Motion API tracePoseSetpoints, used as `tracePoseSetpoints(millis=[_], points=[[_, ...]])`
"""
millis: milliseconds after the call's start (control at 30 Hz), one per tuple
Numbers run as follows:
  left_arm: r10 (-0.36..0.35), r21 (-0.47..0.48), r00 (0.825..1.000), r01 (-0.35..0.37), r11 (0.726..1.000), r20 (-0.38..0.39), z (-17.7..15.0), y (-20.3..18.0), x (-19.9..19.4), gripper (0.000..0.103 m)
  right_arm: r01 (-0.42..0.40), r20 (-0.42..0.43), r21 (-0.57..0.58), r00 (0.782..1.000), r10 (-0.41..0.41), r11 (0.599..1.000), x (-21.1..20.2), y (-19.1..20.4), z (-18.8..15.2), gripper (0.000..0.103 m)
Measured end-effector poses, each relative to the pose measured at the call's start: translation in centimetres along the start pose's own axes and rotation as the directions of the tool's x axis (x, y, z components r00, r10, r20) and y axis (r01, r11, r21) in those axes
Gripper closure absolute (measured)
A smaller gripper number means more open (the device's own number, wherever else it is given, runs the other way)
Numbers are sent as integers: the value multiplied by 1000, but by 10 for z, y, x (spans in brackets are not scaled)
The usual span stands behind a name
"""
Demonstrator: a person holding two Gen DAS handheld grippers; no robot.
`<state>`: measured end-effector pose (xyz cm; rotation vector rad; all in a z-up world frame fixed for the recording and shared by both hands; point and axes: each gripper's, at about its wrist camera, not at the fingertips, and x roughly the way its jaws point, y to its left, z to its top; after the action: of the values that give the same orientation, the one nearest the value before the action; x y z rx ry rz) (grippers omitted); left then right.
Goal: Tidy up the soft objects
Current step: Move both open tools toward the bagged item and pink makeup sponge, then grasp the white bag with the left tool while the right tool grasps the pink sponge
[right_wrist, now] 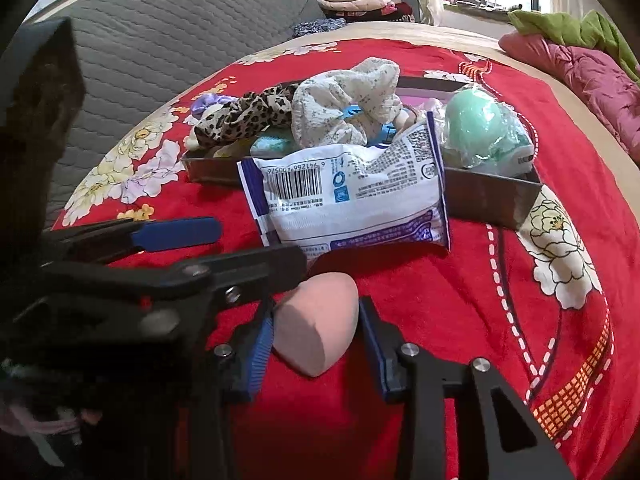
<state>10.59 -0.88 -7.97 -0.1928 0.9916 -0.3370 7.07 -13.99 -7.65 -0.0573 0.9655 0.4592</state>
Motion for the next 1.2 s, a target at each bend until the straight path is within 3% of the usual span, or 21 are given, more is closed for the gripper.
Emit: tracePoseSetpoints(millis=[333, 800, 833, 900, 967, 1200], points=[[-100, -50, 995, 99, 994, -11, 12, 5, 26, 24, -44, -7, 36, 999, 44, 998, -1, -11, 0, 62], [-188, 78, 982, 185, 980, 26, 27, -13, 45, 25, -68, -17, 74, 997, 69, 995, 6, -14, -2, 62], [-200, 78, 979, 198, 977, 28, 28, -14, 47, 27, -69, -18, 76, 997, 70, 995, 7, -14, -2, 62], [-228, 70, 973, 225, 972, 27, 30, -15, 49, 45, -67, -19, 74, 997, 69, 995, 7, -15, -3, 62], [-253, 67, 967, 251, 966, 27, 32, -16, 52, 57, -64, -21, 66, 998, 66, 996, 8, -14, -3, 62], [-285, 57, 958, 283, 958, 39, 30, -15, 45, 69, -62, -27, 67, 998, 64, 996, 15, -12, 0, 62]])
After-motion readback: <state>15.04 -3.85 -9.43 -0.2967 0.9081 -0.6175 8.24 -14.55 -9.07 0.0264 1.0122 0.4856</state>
